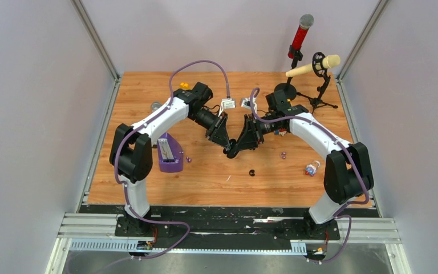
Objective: Insert the wireless bluetooth earbuds into the charging case
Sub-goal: Open the charging case.
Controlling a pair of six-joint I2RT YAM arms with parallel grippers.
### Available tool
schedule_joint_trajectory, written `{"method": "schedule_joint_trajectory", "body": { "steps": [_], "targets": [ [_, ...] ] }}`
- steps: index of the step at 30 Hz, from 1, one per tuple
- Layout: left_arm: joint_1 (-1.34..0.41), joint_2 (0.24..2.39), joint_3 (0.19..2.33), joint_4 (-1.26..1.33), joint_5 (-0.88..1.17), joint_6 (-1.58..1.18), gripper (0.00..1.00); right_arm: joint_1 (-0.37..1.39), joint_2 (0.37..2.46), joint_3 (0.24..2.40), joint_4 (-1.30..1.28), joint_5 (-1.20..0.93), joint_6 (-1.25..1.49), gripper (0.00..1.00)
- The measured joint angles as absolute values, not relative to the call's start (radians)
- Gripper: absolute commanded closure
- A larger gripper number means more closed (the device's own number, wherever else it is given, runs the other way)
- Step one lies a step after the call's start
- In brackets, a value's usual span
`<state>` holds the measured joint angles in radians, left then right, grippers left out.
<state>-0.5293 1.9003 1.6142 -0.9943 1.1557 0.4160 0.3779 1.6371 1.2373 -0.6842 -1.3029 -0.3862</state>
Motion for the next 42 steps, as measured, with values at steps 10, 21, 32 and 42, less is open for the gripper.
{"method": "schedule_joint_trajectory", "body": {
  "steps": [10,21,32,42],
  "targets": [
    [-0.530,1.906,1.614,-1.011,1.170,0.424,0.75,0.378,1.656,1.238,-0.685,-1.312,-0.386,1.00],
    [-0.531,1.908,1.614,-1.010,1.169,0.424,0.85,0.378,1.656,1.239,-0.691,-1.312,-0.386,0.88],
    [-0.531,1.908,1.614,-0.976,1.113,0.388,0.84,0.378,1.671,1.252,-0.691,-1.294,-0.387,0.27],
    [-0.531,1.908,1.614,-0.930,0.989,0.339,0.83,0.368,1.670,1.254,-0.692,-1.126,-0.388,0.07]
  ]
}}
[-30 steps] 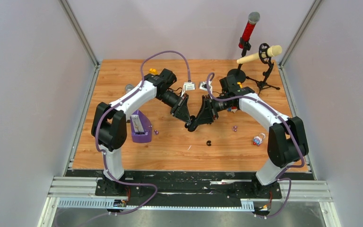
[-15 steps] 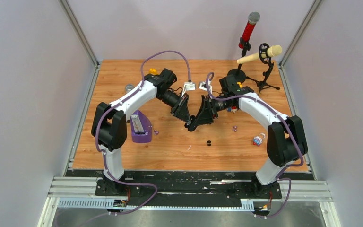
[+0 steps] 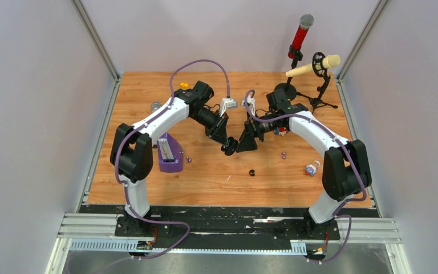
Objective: Insert the wireless bluetooth earbuds into the charging case
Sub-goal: Open the charging case.
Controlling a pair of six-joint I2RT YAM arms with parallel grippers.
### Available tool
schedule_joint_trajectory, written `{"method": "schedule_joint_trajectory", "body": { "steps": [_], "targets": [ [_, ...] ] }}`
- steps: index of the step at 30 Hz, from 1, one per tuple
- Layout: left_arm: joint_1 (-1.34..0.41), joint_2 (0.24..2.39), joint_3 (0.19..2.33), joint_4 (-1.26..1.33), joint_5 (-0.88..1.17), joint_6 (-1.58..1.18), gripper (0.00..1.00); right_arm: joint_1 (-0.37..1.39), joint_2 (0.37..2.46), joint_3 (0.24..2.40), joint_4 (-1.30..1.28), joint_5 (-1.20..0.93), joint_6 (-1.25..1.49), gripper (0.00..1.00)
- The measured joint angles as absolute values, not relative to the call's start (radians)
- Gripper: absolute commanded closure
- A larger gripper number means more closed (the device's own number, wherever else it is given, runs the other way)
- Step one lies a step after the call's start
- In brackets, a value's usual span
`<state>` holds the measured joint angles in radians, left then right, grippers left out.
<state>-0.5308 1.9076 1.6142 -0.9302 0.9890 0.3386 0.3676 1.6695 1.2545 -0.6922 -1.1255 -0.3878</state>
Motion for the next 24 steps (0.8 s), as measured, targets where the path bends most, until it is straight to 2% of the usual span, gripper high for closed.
{"method": "schedule_joint_trajectory", "body": {
  "steps": [6,15,21,24],
  "targets": [
    [-0.531,1.890,1.614,-0.923,0.842,0.335,0.83,0.326,1.642,1.250,-0.695,-0.929,-0.403,0.07],
    [-0.530,1.886,1.581,-0.894,0.619,0.325,0.83,0.320,1.501,1.111,-0.707,-0.742,-0.514,0.19],
    [-0.529,1.885,1.518,-0.876,0.518,0.294,0.83,0.321,1.476,1.037,-0.686,-0.656,-0.524,0.41],
    [-0.527,1.874,1.497,-0.862,0.493,0.284,0.83,0.322,1.530,1.064,-0.670,-0.634,-0.500,0.65]
  ]
}}
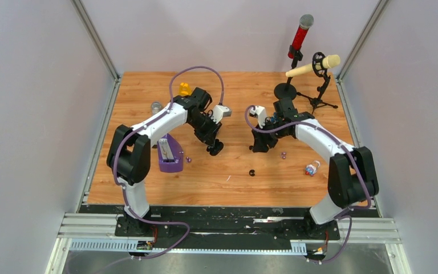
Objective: Insert the wireless bluetooth earbuds into the charging case
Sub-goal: Open the charging case, then pick up the earbud from the center of the board.
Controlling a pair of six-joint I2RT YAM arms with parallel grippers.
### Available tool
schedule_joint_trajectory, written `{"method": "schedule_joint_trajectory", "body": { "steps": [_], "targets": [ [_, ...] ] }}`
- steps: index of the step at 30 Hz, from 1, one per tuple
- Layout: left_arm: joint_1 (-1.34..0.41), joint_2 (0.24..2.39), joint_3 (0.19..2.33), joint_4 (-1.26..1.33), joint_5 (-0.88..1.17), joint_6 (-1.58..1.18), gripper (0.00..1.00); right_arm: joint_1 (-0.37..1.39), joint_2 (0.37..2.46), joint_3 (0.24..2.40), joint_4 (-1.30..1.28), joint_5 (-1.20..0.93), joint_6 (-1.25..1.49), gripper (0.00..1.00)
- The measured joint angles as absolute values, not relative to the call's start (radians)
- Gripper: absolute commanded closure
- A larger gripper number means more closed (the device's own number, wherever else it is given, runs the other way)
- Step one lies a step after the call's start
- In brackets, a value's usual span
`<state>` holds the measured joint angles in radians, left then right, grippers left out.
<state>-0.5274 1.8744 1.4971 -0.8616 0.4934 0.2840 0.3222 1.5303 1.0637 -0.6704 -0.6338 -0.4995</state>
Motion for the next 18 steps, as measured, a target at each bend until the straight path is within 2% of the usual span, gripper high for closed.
{"method": "schedule_joint_trajectory", "body": {
  "steps": [2,6,12,18],
  "targets": [
    [-0.527,1.863,1.483,-0.850,0.487,0.278,0.83,0.322,1.596,1.114,-0.662,-0.616,-0.479,0.70],
    [-0.527,1.829,1.453,-0.828,0.477,0.273,0.83,0.322,1.717,1.218,-0.638,-0.566,-0.446,0.72],
    [-0.527,1.783,1.433,-0.810,0.469,0.273,0.83,0.322,1.829,1.285,-0.601,-0.482,-0.438,0.65],
    [-0.527,1.781,1.431,-0.794,0.469,0.273,0.83,0.322,1.870,1.285,-0.571,-0.419,-0.439,0.62]
  ]
}}
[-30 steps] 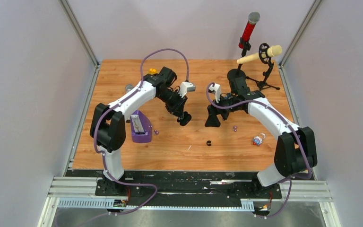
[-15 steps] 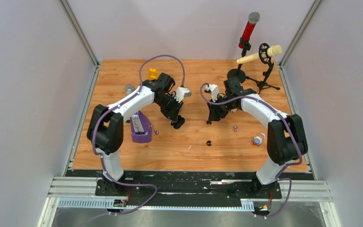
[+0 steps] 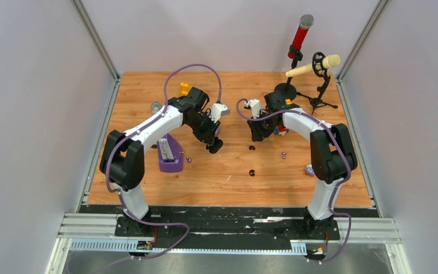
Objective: Insert the wireless bluetooth earbuds into the charging case
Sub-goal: Pick up the earbud from the center of the board.
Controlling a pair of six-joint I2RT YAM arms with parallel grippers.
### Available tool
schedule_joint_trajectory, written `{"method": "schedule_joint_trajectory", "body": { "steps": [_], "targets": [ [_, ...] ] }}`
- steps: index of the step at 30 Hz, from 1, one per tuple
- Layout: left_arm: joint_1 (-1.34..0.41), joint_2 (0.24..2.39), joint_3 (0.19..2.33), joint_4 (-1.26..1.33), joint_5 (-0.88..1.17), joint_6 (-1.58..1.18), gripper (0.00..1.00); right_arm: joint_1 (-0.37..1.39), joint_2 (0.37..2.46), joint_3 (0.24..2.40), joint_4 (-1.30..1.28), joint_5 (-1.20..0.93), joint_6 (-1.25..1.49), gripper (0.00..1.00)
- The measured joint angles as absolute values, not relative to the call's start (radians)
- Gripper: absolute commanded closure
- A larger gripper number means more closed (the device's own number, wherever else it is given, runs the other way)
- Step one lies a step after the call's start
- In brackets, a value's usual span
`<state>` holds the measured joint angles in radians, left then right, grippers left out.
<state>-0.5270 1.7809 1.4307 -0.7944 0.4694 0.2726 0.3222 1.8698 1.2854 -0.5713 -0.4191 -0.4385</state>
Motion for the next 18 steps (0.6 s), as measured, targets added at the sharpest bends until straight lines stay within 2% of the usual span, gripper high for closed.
{"method": "schedule_joint_trajectory", "body": {
  "steps": [18],
  "targets": [
    [-0.527,1.781,1.418,-0.787,0.470,0.270,0.83,0.336,1.895,1.255,-0.541,-0.412,-0.440,0.61]
  ]
}}
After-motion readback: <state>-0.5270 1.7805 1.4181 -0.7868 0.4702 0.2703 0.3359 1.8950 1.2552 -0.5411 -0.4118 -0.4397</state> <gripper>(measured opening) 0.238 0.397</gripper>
